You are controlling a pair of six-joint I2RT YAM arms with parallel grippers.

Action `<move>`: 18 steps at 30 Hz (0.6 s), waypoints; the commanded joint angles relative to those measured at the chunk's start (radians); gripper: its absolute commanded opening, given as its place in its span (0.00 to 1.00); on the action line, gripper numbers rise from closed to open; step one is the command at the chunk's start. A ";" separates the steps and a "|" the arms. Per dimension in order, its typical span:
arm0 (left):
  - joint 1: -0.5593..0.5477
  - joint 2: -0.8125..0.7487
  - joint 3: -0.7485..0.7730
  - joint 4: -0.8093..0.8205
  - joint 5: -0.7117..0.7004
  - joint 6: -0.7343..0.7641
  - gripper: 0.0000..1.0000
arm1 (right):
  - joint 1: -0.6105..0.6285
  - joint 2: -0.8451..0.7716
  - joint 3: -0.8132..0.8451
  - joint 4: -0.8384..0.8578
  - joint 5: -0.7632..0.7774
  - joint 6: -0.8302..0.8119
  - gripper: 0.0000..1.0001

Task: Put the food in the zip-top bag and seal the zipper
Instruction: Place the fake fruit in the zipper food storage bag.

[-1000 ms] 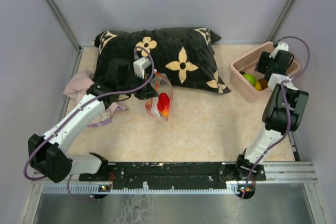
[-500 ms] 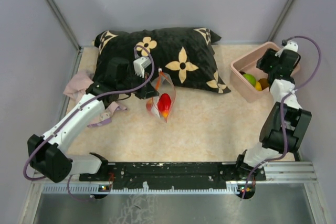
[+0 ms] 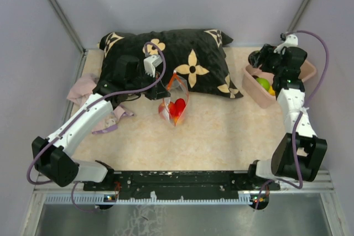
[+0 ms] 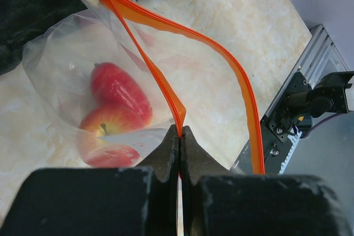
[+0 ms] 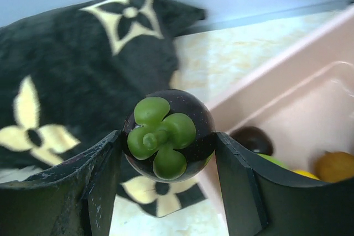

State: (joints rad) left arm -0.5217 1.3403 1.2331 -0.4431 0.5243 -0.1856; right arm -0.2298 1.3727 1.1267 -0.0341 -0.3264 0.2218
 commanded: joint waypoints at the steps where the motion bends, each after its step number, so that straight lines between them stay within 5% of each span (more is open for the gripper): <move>1: -0.010 0.017 0.051 -0.010 -0.008 0.011 0.00 | 0.080 -0.071 0.048 -0.007 -0.119 0.006 0.17; 18: -0.010 0.010 0.052 -0.026 -0.046 0.040 0.00 | 0.464 -0.121 0.144 -0.121 -0.429 -0.111 0.17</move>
State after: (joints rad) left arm -0.5266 1.3594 1.2491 -0.4656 0.4812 -0.1654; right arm 0.1654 1.3033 1.1904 -0.1410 -0.6437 0.1661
